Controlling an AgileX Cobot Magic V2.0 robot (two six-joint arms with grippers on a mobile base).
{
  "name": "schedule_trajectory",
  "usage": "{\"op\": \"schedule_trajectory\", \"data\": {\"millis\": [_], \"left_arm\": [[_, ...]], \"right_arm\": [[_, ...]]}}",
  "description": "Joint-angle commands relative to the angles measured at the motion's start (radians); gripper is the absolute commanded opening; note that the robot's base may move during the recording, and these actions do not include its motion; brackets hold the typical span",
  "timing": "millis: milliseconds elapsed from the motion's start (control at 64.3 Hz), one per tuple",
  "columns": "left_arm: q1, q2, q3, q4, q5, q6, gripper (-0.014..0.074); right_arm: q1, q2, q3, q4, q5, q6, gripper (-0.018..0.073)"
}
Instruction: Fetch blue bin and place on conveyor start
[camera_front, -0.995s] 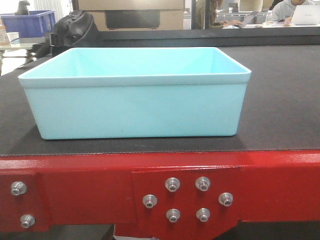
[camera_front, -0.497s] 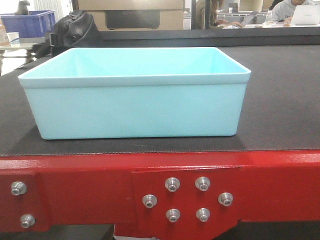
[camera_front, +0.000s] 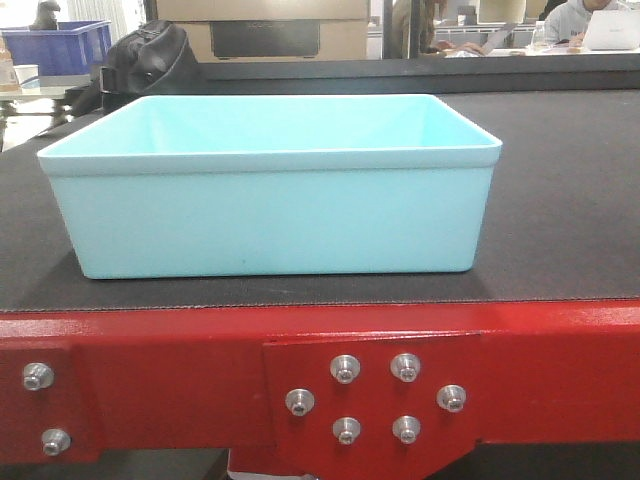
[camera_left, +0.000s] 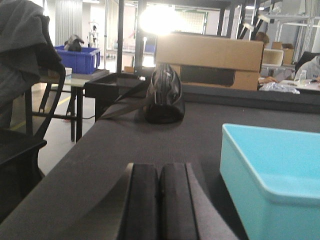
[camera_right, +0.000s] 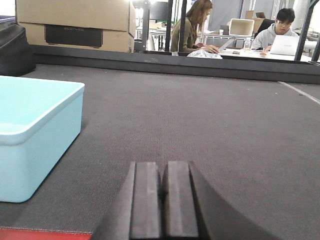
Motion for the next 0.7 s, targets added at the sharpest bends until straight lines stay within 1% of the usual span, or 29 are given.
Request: {"op": "schedule_trajectory", "data": {"millis": [0,47,93,171,280,311,326,358,404,684], "left_arm": [[0.0,-0.006,0.025,-0.023,-0.05,0.003,-0.0111],[-0.005,-0.006,0.025,-0.023,-0.071,0.003,-0.0111],[-0.014,-0.006,0.025,-0.018,-0.029,0.003,-0.0111],[-0.035,-0.006,0.025,-0.016,-0.031,0.003,-0.0111],[-0.057,-0.006,0.025,0.015,-0.036,0.005,-0.0111],[-0.062,-0.006,0.025,0.02,-0.036,0.017,-0.0111],[-0.064,-0.006,0.025,0.02,-0.036,0.035,-0.0111],[-0.064,-0.006,0.025,0.02,-0.036,0.063,-0.0111],[-0.065,-0.006,0.025,0.02,-0.036,0.077,-0.0111],[-0.065,-0.006,0.025,0.016,-0.036,0.082,-0.0111]], "right_arm": [[-0.003,-0.003,0.001,-0.009,-0.018,-0.004,-0.0166],[-0.003,-0.003,0.001,-0.009,-0.018,-0.004,-0.0166],[-0.003,-0.003,0.001,-0.009,-0.018,-0.004,-0.0166],[-0.003,-0.003,0.001,-0.009,-0.018,-0.004,-0.0166],[-0.003,-0.003,0.001,-0.009,-0.018,-0.004,-0.0166],[-0.003,-0.003,0.001,-0.009,-0.018,-0.004,-0.0166],[-0.003,-0.003,0.001,-0.009,-0.018,-0.004,-0.0166],[-0.003,-0.003,0.001,-0.009,-0.018,-0.004,-0.0166],[-0.003,-0.003,0.001,-0.009,-0.018,-0.004,-0.0166],[-0.003,-0.003,0.001,-0.009,-0.018,-0.004,-0.0166]]}}
